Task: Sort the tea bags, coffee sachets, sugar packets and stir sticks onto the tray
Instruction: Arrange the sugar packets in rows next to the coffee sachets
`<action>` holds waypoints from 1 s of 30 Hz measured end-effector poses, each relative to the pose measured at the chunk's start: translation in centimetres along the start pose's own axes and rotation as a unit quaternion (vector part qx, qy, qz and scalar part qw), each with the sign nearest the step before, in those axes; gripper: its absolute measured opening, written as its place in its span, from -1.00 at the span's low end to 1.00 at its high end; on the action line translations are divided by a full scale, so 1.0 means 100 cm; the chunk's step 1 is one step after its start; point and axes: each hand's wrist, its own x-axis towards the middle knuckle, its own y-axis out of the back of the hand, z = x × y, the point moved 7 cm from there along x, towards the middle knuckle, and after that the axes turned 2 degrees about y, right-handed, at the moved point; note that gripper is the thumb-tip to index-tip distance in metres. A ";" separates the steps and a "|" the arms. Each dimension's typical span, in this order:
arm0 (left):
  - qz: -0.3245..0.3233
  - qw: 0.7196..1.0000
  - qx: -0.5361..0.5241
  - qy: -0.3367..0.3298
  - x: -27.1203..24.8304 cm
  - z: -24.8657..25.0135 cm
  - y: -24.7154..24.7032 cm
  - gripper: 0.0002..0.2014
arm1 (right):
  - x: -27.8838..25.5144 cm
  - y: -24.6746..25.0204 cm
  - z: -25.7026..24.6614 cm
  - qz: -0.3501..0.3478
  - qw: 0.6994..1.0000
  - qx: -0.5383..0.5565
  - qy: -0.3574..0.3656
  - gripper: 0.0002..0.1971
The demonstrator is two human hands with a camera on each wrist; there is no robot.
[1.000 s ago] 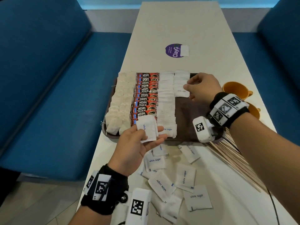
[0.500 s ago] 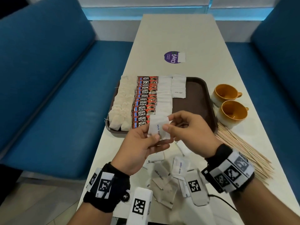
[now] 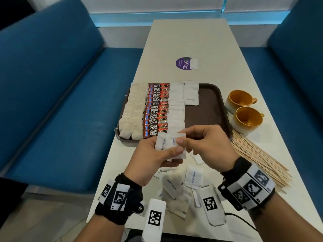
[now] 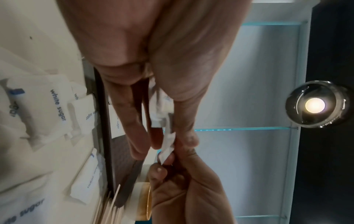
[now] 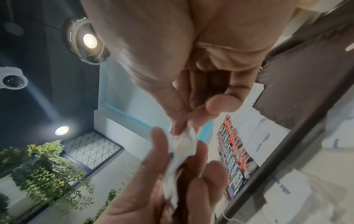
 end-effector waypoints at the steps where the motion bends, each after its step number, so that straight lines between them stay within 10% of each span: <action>1: 0.001 1.000 -0.023 -0.001 0.000 0.001 -0.001 -0.60 | 0.001 0.003 0.001 0.009 1.000 -0.006 0.001 -0.88; 17: -0.022 0.973 -0.221 0.057 0.000 -0.003 -0.002 -0.63 | -0.004 0.021 -0.014 -0.051 0.993 0.062 0.092 -0.80; 30: 0.029 0.991 -0.127 -0.029 0.015 -0.007 0.007 -0.60 | 0.005 0.017 0.015 -0.015 0.998 0.061 0.020 -0.82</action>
